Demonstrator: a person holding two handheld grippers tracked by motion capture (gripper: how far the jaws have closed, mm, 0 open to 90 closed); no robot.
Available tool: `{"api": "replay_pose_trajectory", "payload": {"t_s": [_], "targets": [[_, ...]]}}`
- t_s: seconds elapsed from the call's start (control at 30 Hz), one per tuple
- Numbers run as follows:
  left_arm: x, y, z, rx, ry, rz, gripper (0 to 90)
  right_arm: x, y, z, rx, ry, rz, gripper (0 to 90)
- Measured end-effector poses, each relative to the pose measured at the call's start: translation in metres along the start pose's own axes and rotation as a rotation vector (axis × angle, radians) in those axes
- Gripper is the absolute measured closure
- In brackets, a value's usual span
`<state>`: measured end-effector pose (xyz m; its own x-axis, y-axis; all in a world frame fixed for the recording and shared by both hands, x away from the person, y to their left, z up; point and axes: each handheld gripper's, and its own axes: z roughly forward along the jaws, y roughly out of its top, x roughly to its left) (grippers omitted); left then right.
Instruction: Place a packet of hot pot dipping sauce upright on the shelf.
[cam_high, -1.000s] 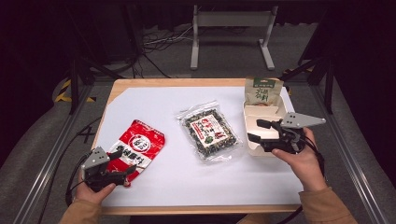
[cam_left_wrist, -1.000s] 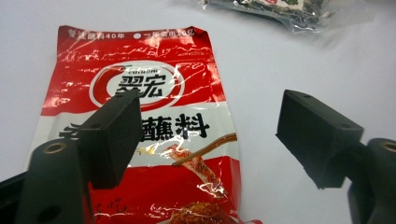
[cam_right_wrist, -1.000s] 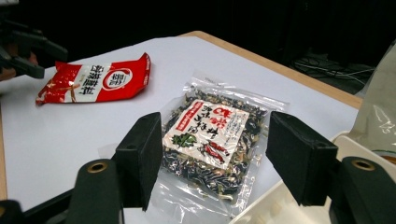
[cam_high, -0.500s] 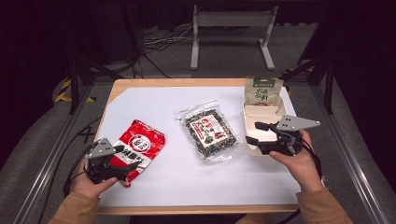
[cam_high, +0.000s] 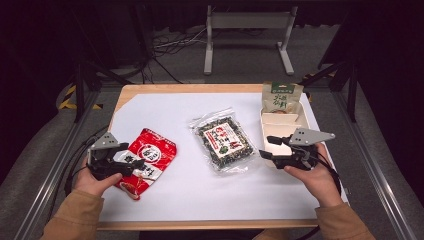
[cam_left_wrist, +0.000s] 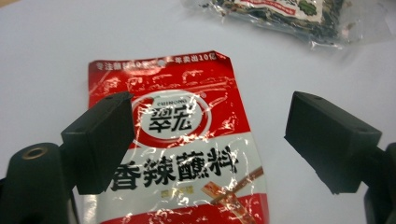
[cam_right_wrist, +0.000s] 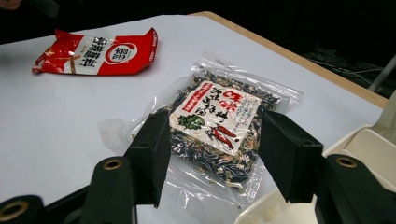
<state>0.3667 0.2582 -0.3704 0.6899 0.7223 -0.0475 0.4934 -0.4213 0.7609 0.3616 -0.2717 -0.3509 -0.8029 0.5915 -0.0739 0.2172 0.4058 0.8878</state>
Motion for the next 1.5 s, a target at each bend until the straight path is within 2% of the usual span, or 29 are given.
{"api": "replay_pose_trajectory", "payload": {"t_s": [0.17, 0.2, 0.37, 0.4, 0.5, 0.6, 0.67, 0.93, 1.0, 1.03, 1.13, 1.23, 1.33, 1.5], "targets": [[0.01, 0.008, 0.001, -0.003, 0.036, 0.004, 16.3, 0.003, -0.002, 0.004, 0.002, 0.017, 0.009, 43.2], [0.01, 0.009, 0.002, -0.001, 0.043, -0.006, 15.8, 0.003, -0.002, 0.005, 0.004, 0.022, 0.011, 43.1], [0.017, 0.018, 0.004, -0.012, 0.05, 0.059, 15.8, 0.004, -0.003, 0.007, 0.012, 0.027, 0.026, 42.7], [0.019, 0.02, 0.005, -0.018, 0.034, 0.055, 15.8, 0.004, -0.004, 0.007, 0.017, 0.027, 0.038, 42.6], [0.022, 0.024, 0.006, -0.028, 0.029, 0.055, 15.8, 0.005, -0.004, 0.008, 0.017, 0.029, 0.042, 42.0], [0.031, 0.031, 0.01, -0.039, 0.032, 0.026, 15.9, 0.008, -0.005, 0.009, 0.011, 0.039, 0.035, 40.9], [0.037, 0.034, 0.014, -0.041, 0.017, 0.001, 16.3, 0.008, -0.005, 0.01, 0.011, 0.042, 0.036, 40.6], [0.053, 0.041, 0.025, -0.07, 0.013, -0.026, 17.3, 0.011, -0.008, 0.01, 0.009, 0.043, 0.037, 39.4], [0.058, 0.043, 0.029, -0.083, 0.009, -0.054, 16.8, 0.011, -0.009, 0.009, 0.007, 0.045, 0.041, 39.4], [0.06, 0.043, 0.03, -0.088, 0.005, -0.052, 16.4, 0.012, -0.01, 0.01, 0.007, 0.044, 0.04, 39.4], [0.067, 0.045, 0.036, -0.089, -0.002, -0.092, 16.1, 0.014, -0.011, 0.01, 0.011, 0.046, 0.04, 39.3], [0.072, 0.046, 0.04, -0.1, -0.016, -0.112, 15.4, 0.016, -0.012, 0.011, 0.013, 0.049, 0.039, 39.2], [0.078, 0.046, 0.046, -0.095, -0.013, -0.127, 15.4, 0.017, -0.013, 0.009, 0.011, 0.045, 0.037, 39.0], [0.09, 0.043, 0.057, -0.057, -0.023, -0.158, 16.0, 0.016, -0.014, 0.005, 0.003, 0.036, 0.046, 38.7]]}}
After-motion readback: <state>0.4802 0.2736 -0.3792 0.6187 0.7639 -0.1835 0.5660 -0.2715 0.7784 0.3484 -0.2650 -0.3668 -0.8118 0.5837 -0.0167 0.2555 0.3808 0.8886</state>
